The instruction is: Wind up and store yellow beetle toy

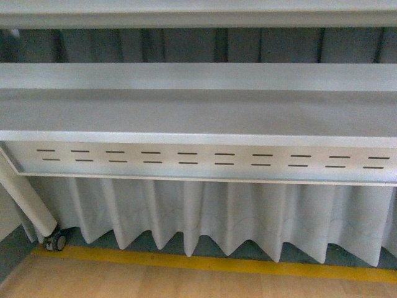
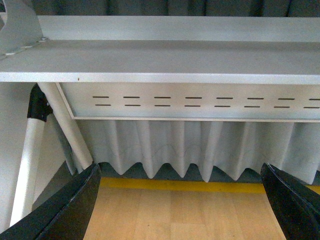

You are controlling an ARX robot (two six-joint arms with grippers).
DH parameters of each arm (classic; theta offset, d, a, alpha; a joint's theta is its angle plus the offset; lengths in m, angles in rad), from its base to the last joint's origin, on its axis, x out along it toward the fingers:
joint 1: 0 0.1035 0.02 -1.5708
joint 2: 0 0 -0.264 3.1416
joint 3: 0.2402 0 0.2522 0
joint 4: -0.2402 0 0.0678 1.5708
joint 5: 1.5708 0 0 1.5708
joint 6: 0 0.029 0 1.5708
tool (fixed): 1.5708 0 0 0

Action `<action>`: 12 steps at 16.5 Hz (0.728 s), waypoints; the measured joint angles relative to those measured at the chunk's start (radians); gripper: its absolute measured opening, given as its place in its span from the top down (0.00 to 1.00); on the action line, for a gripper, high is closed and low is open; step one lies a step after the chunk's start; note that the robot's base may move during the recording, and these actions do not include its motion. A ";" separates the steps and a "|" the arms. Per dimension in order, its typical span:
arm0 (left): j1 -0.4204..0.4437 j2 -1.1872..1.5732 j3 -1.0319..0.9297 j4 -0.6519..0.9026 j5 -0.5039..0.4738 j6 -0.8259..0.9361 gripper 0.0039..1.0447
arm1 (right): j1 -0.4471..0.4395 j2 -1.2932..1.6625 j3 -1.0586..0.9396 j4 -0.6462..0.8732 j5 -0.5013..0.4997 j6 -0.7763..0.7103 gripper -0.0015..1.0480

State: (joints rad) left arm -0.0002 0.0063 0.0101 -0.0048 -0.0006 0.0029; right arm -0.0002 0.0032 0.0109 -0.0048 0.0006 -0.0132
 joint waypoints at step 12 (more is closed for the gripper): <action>0.000 0.000 0.000 0.000 0.000 0.000 0.06 | 0.000 0.000 0.000 0.000 0.000 0.000 0.06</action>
State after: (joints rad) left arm -0.0002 0.0063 0.0101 -0.0051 -0.0006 0.0032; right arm -0.0002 0.0032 0.0105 -0.0048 0.0006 -0.0135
